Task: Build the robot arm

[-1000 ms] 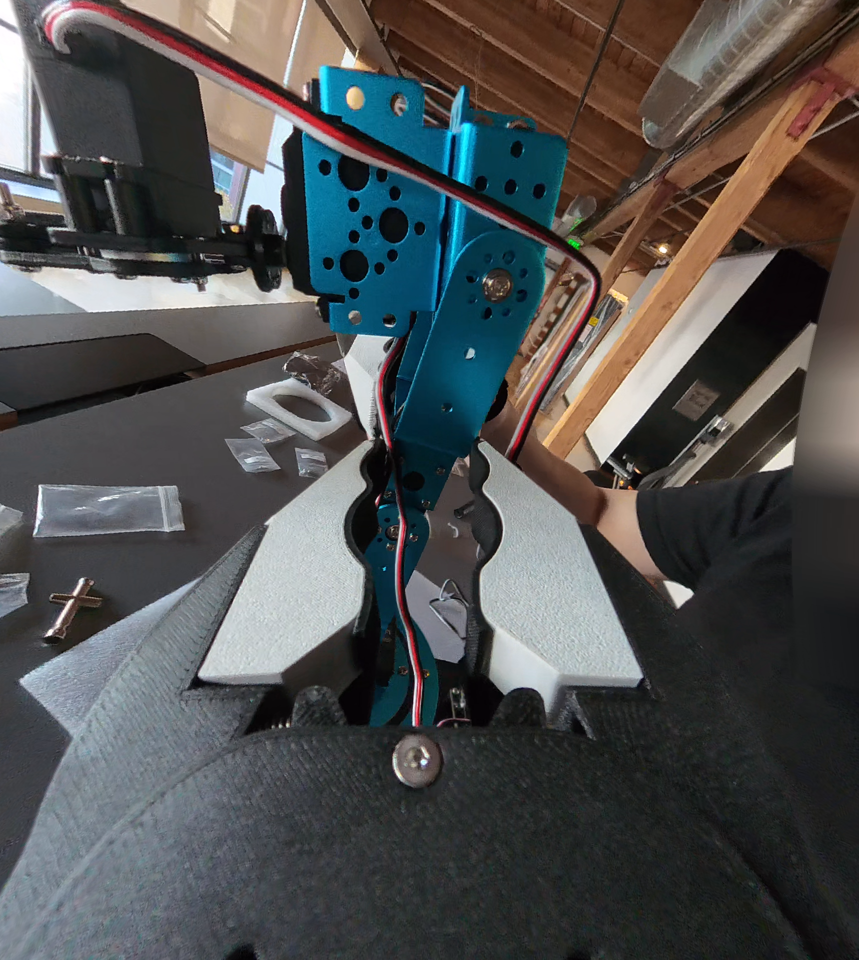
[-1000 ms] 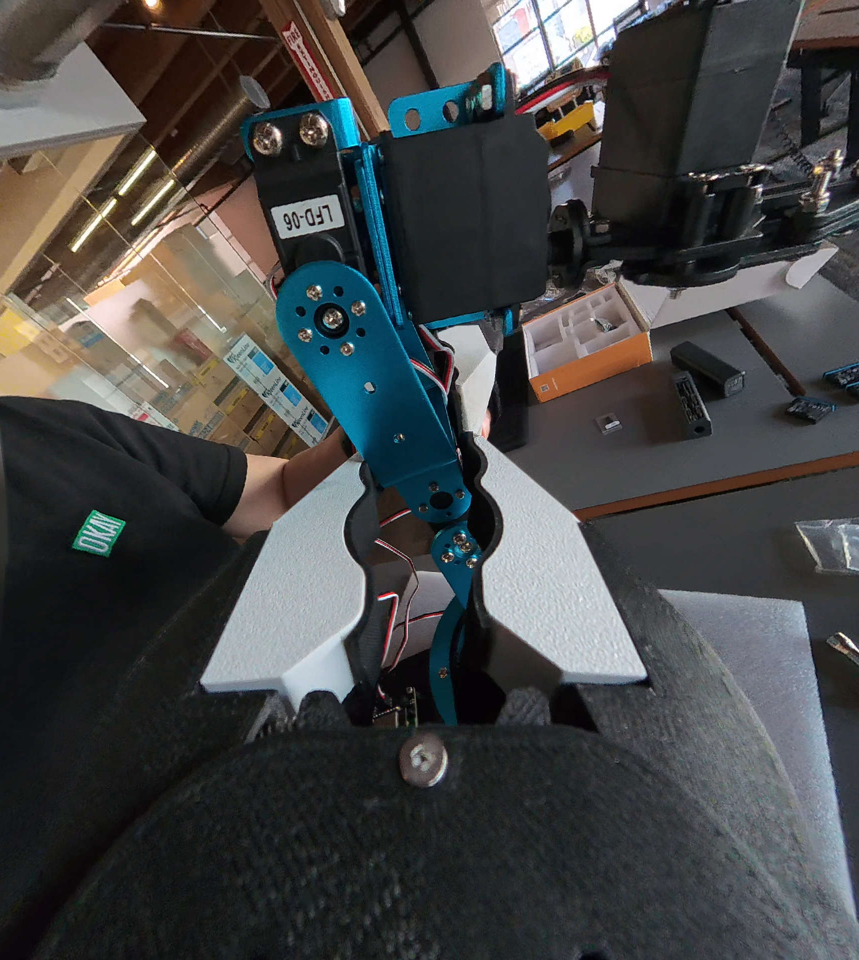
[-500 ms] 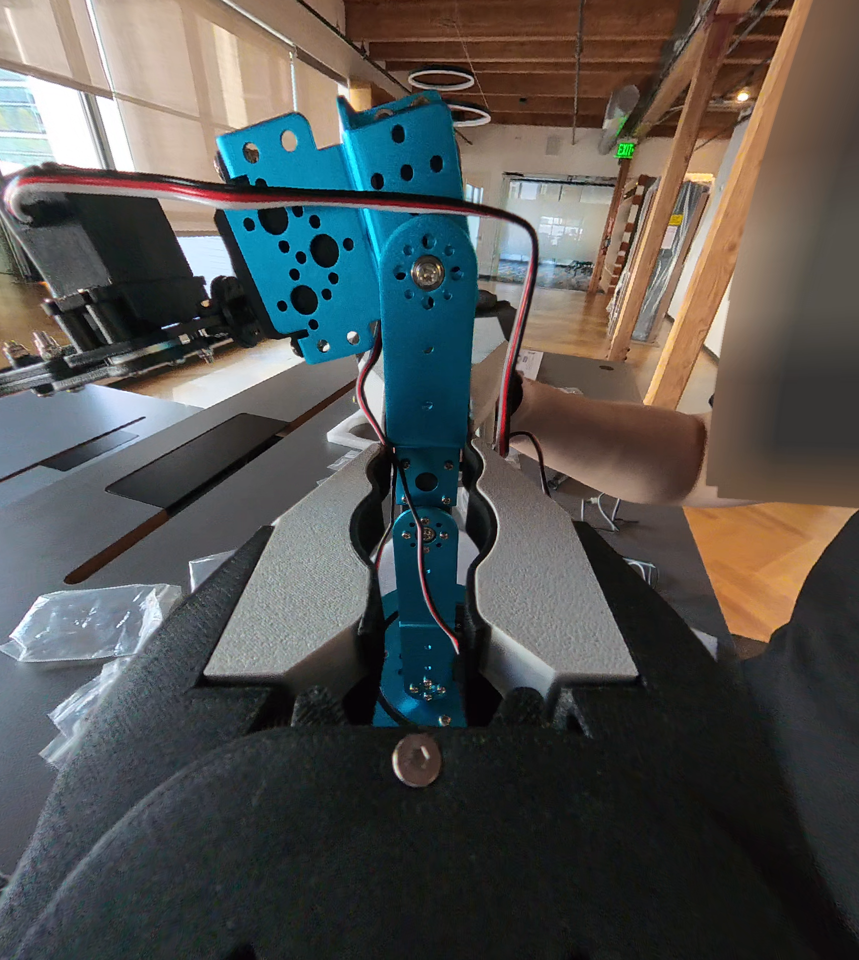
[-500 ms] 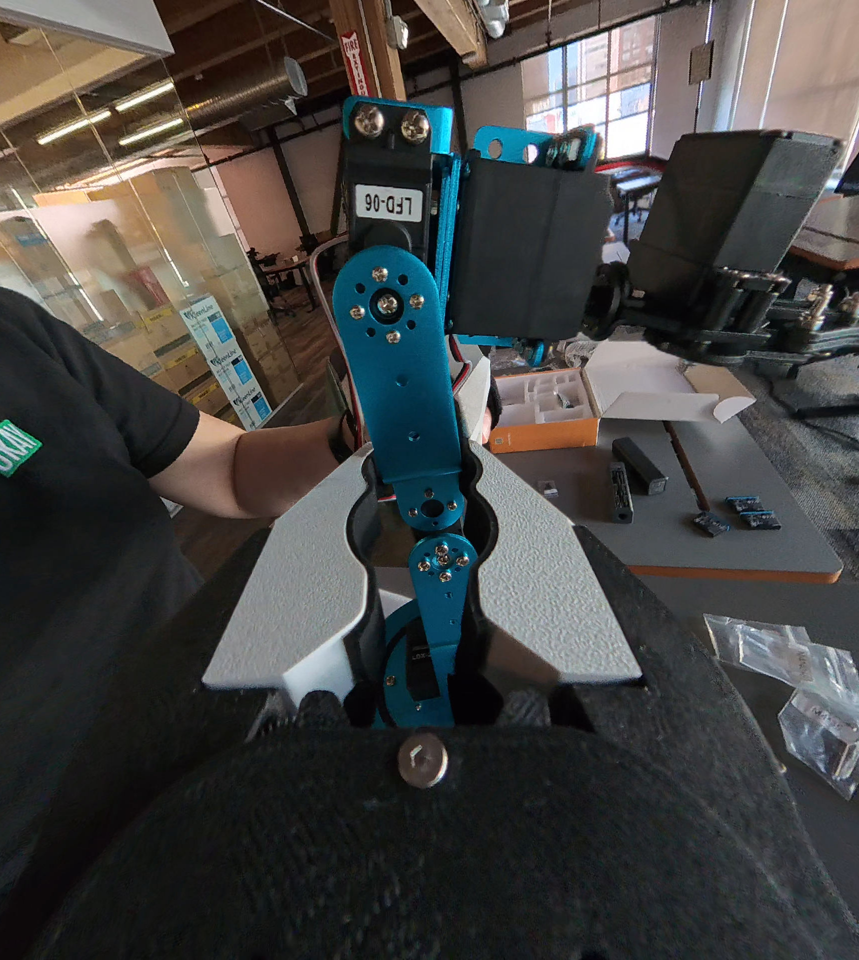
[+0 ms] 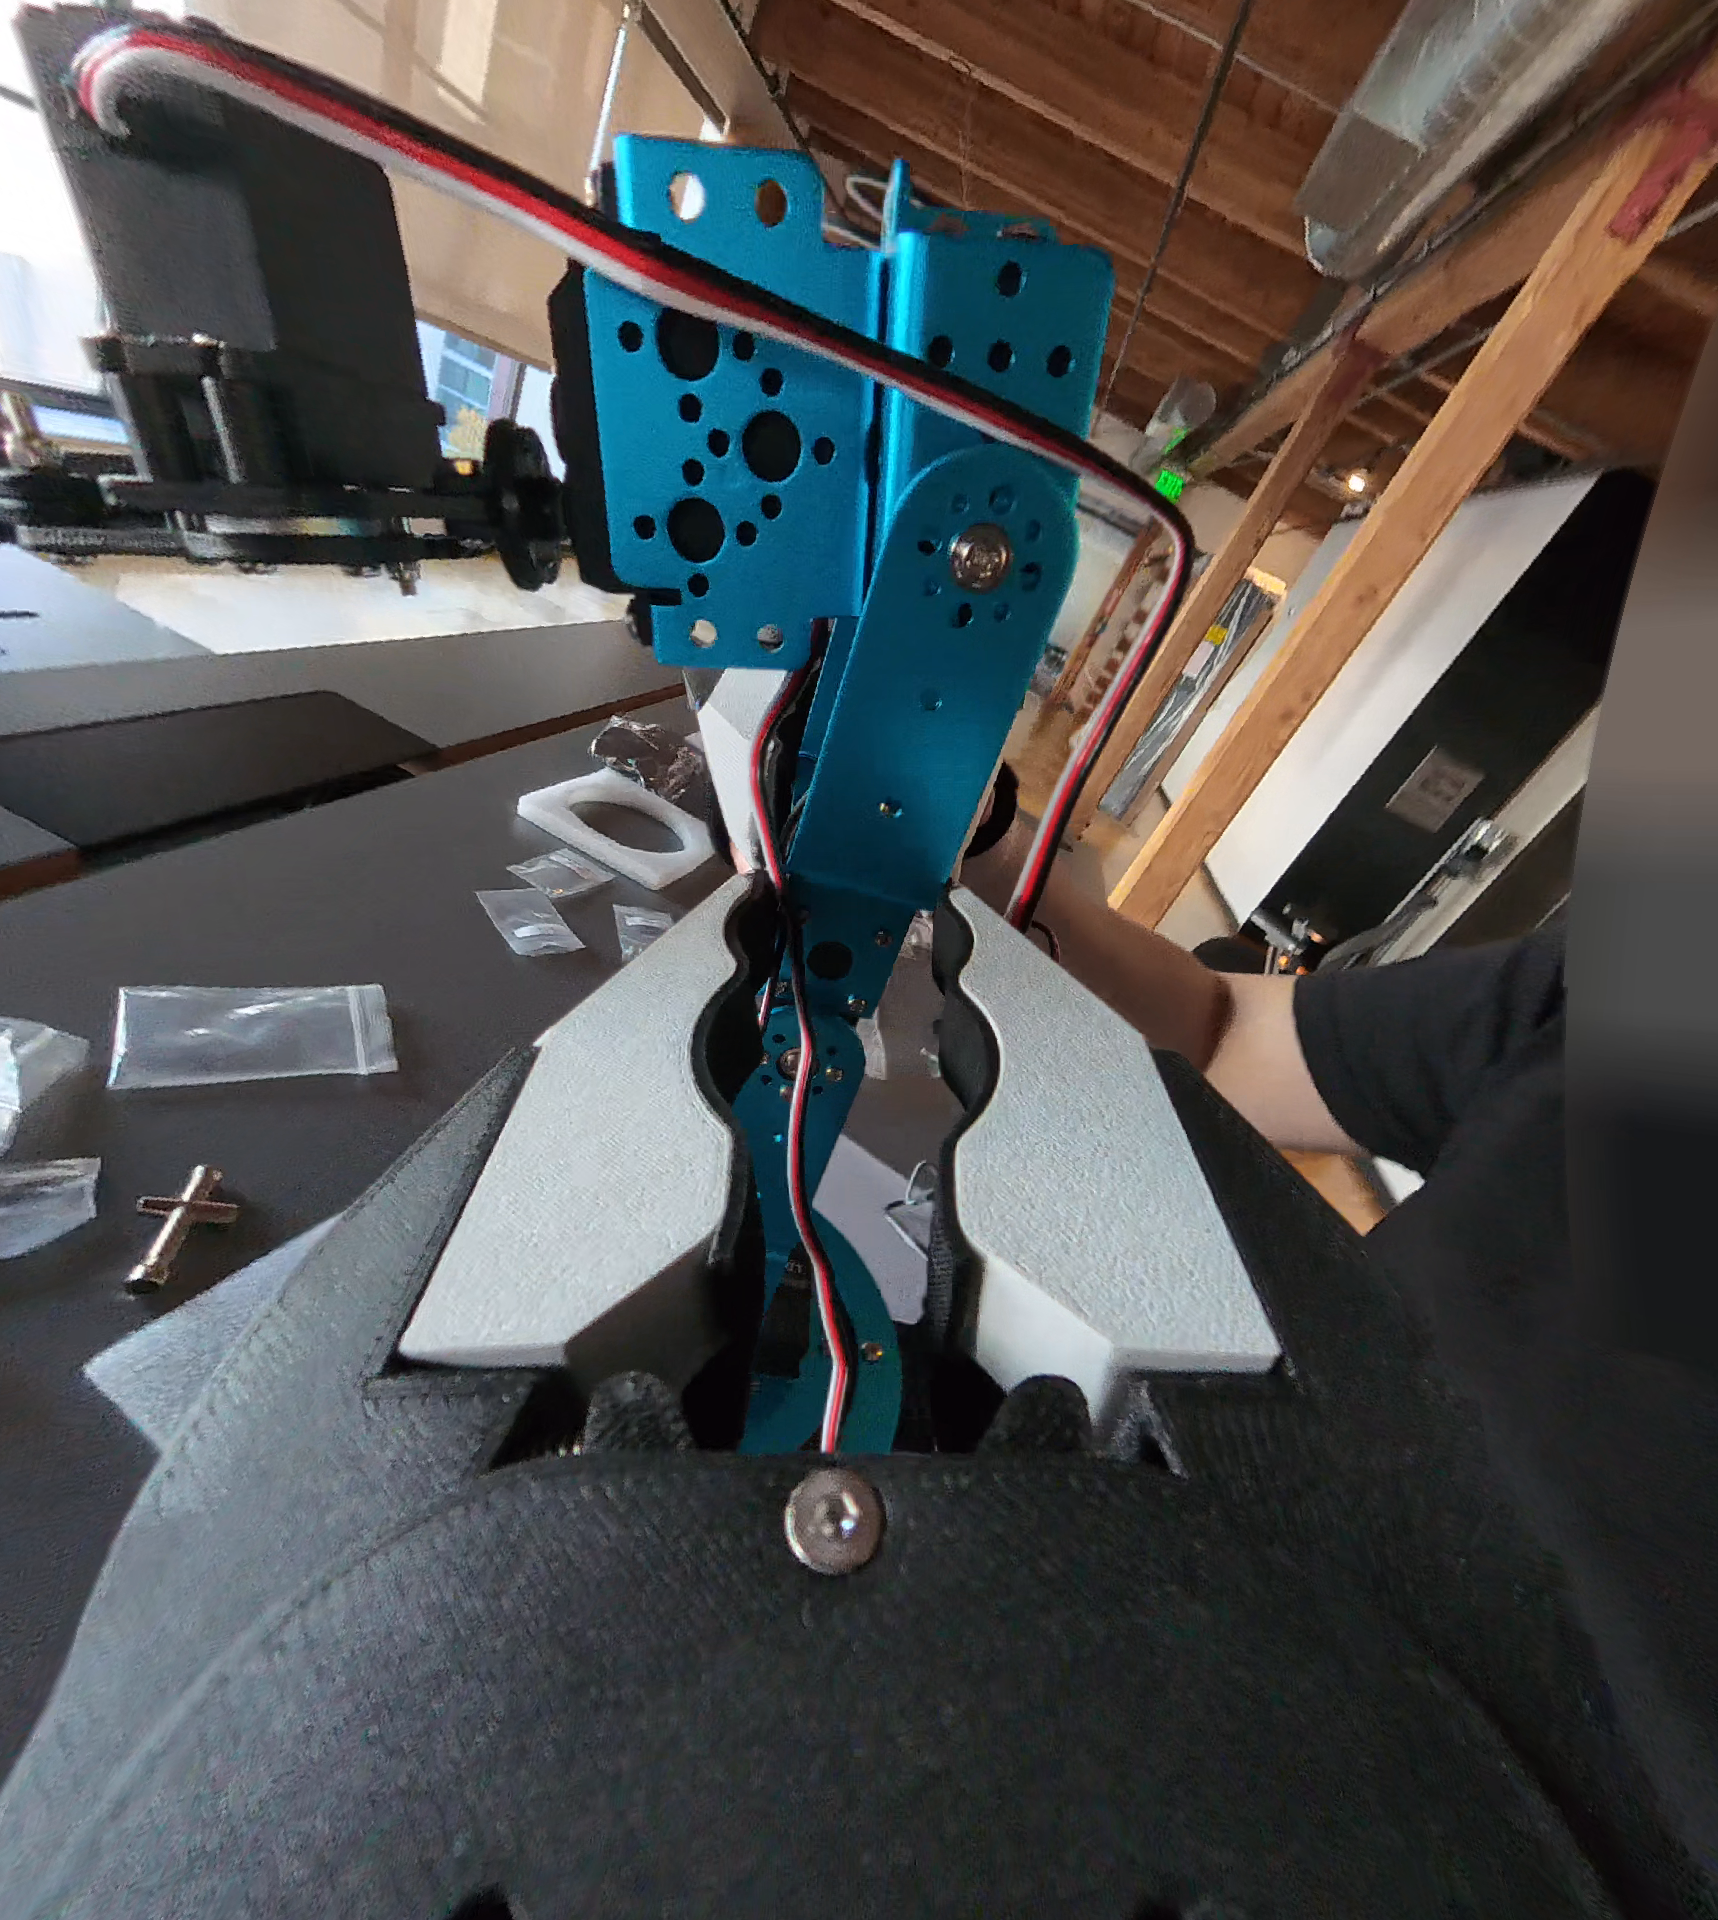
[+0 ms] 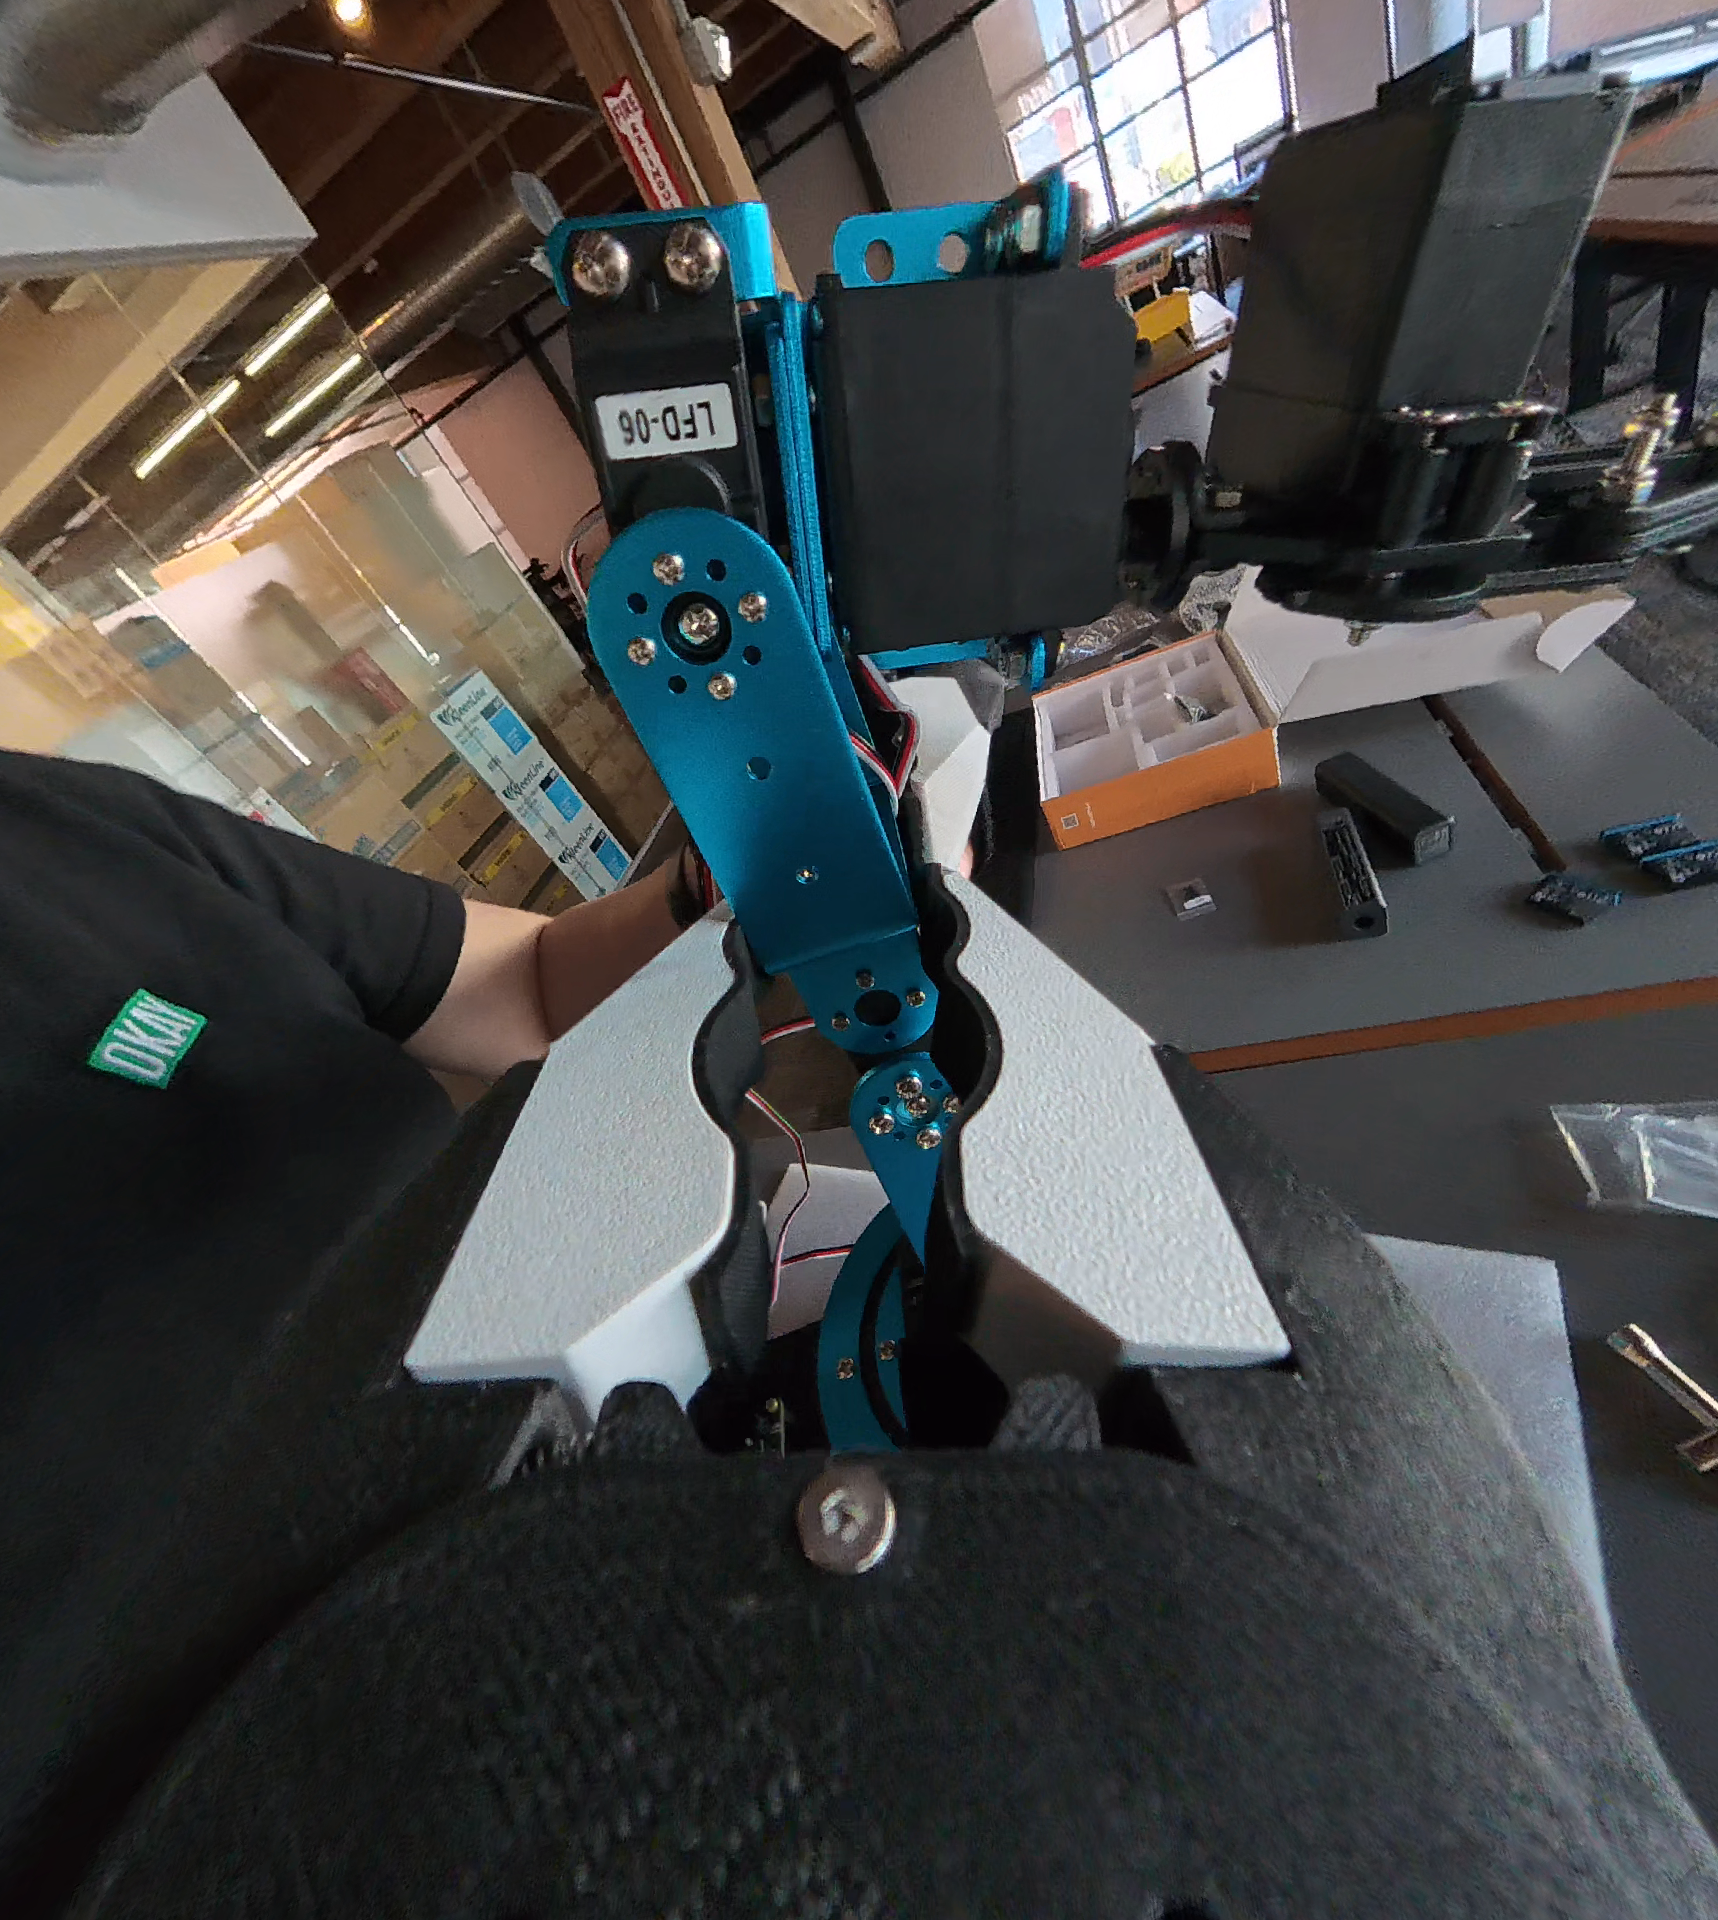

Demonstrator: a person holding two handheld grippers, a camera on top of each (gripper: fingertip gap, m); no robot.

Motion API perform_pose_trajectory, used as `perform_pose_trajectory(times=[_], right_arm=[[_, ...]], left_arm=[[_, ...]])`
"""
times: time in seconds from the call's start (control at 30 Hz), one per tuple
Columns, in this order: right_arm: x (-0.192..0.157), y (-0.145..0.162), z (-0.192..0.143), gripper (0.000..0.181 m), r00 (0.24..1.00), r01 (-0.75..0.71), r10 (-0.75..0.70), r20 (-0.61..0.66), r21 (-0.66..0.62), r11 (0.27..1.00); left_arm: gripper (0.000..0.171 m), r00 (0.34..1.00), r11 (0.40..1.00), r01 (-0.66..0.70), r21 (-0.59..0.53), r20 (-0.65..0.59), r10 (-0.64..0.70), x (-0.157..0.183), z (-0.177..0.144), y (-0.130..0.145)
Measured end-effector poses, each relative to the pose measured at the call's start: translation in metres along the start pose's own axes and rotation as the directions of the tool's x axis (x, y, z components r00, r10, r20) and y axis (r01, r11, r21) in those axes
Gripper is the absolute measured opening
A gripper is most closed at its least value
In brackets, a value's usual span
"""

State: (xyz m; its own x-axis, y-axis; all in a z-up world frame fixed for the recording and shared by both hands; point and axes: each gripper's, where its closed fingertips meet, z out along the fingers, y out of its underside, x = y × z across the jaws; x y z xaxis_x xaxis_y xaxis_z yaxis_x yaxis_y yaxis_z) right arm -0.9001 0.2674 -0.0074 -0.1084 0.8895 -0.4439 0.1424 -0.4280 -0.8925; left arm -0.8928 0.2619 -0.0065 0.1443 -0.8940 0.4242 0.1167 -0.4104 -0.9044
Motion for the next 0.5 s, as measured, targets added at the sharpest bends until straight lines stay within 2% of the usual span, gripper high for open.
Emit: perform_pose_trajectory(times=[0.2,0.5], right_arm=[[0.0034,-0.0019,0.0003,0.027,0.999,-0.034,0.033,0.004,0.027,0.999],[0.0038,-0.0006,0.0007,0.028,0.989,-0.150,0.150,0.012,0.000,0.989]], left_arm=[[0.028,1.000,1.000,0.018,0.016,0.012,-0.018,-0.0031,-0.0003,-0.0016],[0.032,0.980,0.980,0.197,-0.008,-0.035,-0.197,-0.0026,-0.0009,-0.0026]])
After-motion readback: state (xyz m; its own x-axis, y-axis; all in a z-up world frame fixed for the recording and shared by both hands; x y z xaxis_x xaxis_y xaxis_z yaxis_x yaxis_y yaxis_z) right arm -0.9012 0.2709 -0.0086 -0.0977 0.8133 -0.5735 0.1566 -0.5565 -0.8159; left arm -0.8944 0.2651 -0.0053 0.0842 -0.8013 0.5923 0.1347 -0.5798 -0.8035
